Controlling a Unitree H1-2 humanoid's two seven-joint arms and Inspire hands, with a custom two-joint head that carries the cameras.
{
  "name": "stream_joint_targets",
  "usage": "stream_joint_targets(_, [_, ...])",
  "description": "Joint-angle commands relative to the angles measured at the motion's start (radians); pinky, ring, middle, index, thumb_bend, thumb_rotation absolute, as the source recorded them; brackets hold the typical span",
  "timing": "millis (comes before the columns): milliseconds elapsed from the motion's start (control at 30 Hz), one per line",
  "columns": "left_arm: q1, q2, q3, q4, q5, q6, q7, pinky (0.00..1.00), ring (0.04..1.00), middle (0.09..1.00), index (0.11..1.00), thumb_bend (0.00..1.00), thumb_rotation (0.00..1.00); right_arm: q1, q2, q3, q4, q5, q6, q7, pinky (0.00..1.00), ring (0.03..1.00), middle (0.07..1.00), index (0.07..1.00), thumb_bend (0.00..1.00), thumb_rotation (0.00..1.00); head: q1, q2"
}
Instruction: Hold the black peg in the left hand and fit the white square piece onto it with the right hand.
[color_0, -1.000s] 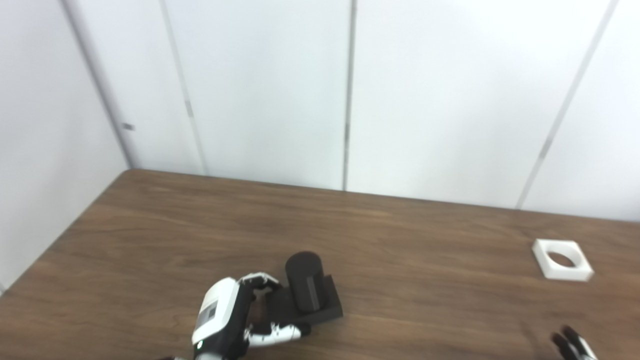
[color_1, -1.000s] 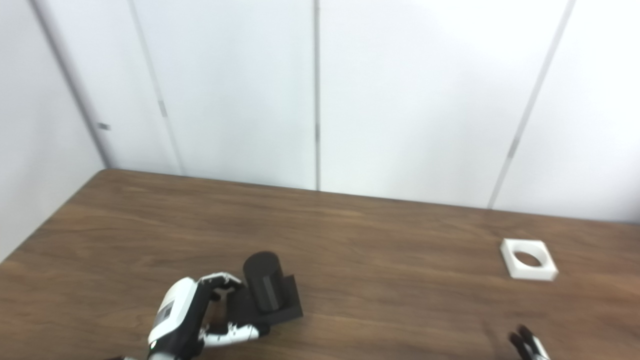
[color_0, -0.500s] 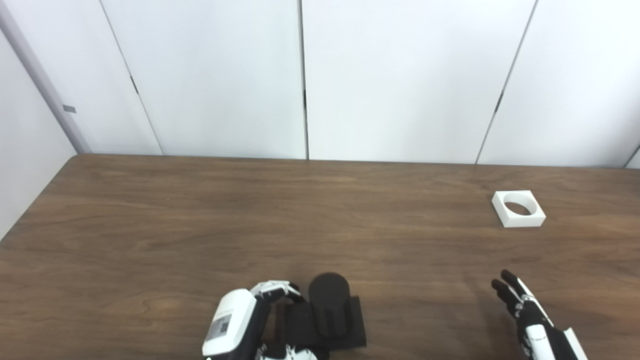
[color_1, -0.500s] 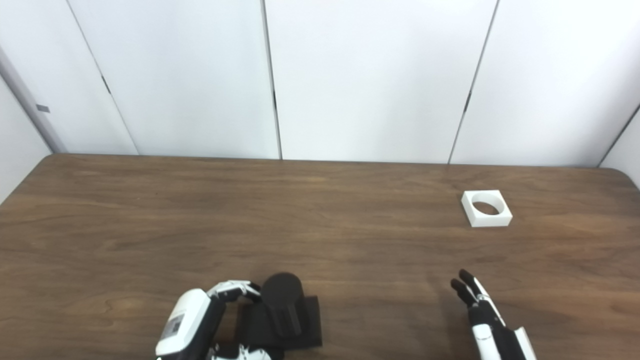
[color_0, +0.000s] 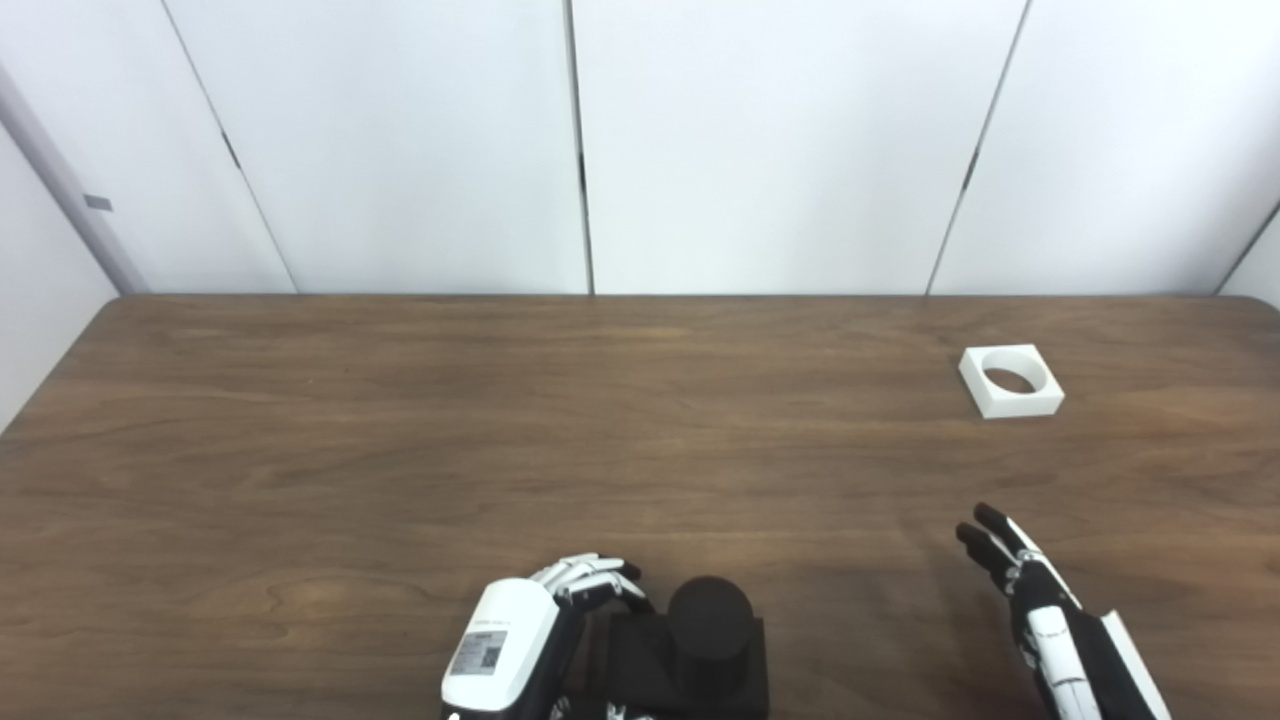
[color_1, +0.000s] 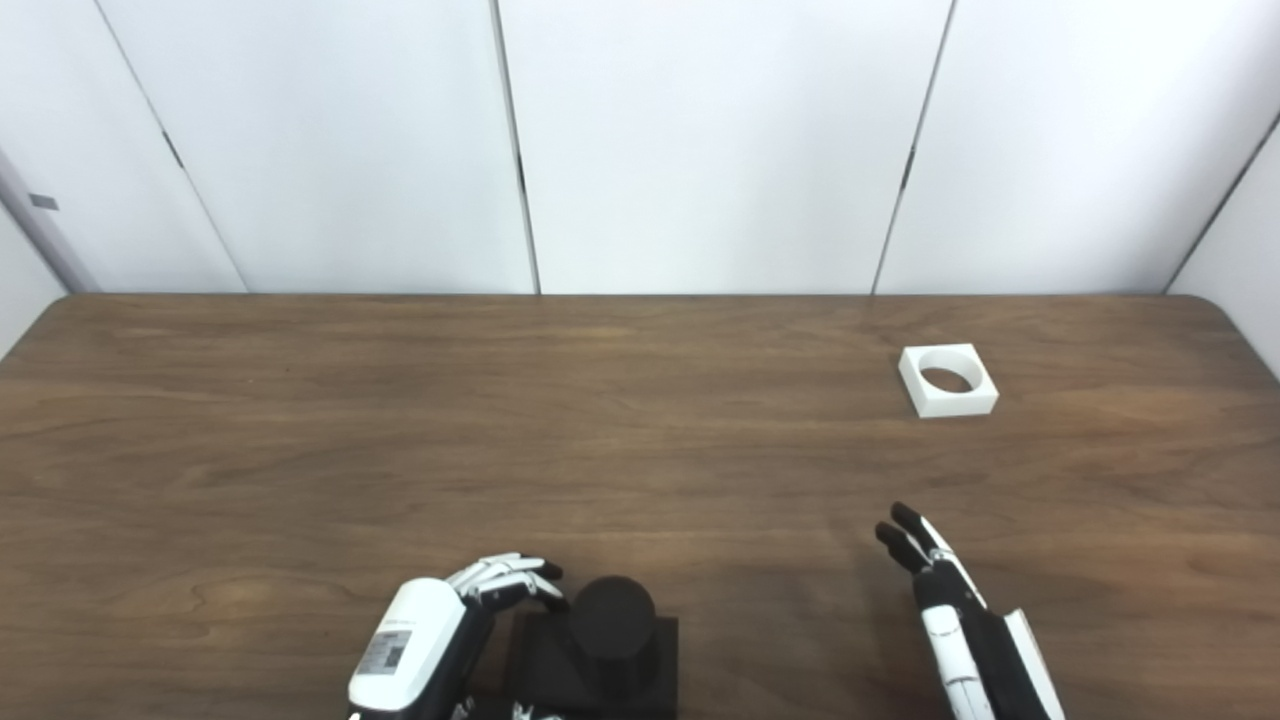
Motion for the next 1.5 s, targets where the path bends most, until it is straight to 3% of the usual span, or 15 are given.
stream_joint_targets(0, [0.018,0.011,-0.025,0.042,0.021,-0.004,-0.049,0.86,0.821,0.769,0.486,0.52,0.05,-0.002,0.022,0.005,-0.030,0.003,-0.013,-0.010,1.00,0.937,0.895,0.912,0.56,1.00,-0.006,0.000])
stream_joint_targets(200, [0.008,0.024,-0.030,0.065,0.081,-0.032,-0.027,0.98,0.865,0.791,0.485,0.52,0.04,-0.005,0.023,0.001,-0.024,0.022,-0.015,-0.012,1.00,0.941,0.891,0.908,0.58,1.00,-0.019,0.002])
stream_joint_targets(433, [0.001,0.033,-0.026,0.065,0.117,-0.031,-0.043,1.00,0.888,0.805,0.484,0.52,0.04,-0.023,0.007,-0.020,-0.063,0.018,0.008,-0.024,1.00,0.938,0.895,0.906,0.56,1.00,-0.031,0.002])
stream_joint_targets(667, [-0.002,0.034,-0.019,0.067,0.123,-0.025,-0.052,1.00,0.882,0.798,0.484,0.52,0.04,-0.124,-0.083,-0.109,-0.156,0.018,0.140,-0.012,1.00,0.937,0.916,0.914,0.49,1.00,-0.054,-0.003])
stream_joint_targets(767, [-0.002,0.032,-0.016,0.066,0.120,-0.022,-0.053,0.99,0.876,0.793,0.485,0.52,0.04,-0.177,-0.159,-0.138,-0.182,-0.057,0.191,-0.003,0.97,0.921,0.903,0.897,0.47,0.98,-0.077,-0.004])
stream_joint_targets(833, [-0.002,0.033,-0.014,0.062,0.120,-0.017,-0.059,0.98,0.870,0.788,0.484,0.52,0.04,-0.217,-0.212,-0.153,-0.197,-0.108,0.236,0.006,0.93,0.915,0.901,0.884,0.48,0.85,-0.086,-0.005])
stream_joint_targets(900, [-0.002,0.035,-0.011,0.057,0.122,-0.010,-0.072,0.98,0.871,0.791,0.485,0.52,0.04,-0.267,-0.267,-0.161,-0.199,-0.154,0.274,0.020,0.87,0.898,0.891,0.870,0.50,0.64,-0.110,-0.008])
stream_joint_targets(1000, [-0.001,0.037,-0.005,0.052,0.118,-0.007,-0.083,0.98,0.872,0.793,0.486,0.52,0.04,-0.356,-0.334,-0.166,-0.165,-0.191,0.304,0.041,0.84,0.876,0.876,0.851,0.61,0.36,-0.141,-0.011])
stream_joint_targets(1100, [0.002,0.035,0.003,0.039,0.119,-0.002,-0.097,0.96,0.865,0.790,0.486,0.52,0.04,-0.445,-0.413,-0.145,-0.106,-0.251,0.328,0.074,0.85,0.881,0.868,0.831,0.70,0.23,-0.155,-0.013])
stream_joint_targets(1267, [0.009,0.035,0.015,0.027,0.118,-0.004,-0.106,0.94,0.855,0.784,0.486,0.52,0.04,-0.559,-0.502,-0.080,0.018,-0.357,0.357,0.130,0.88,0.909,0.896,0.814,0.78,0.19,-0.172,-0.012])
stream_joint_targets(1467, [0.014,0.036,0.026,0.020,0.119,-0.007,-0.108,0.93,0.851,0.781,0.486,0.52,0.05,-0.660,-0.554,-0.007,0.183,-0.426,0.329,0.163,0.84,0.922,0.908,0.813,0.83,0.16,-0.185,-0.012])
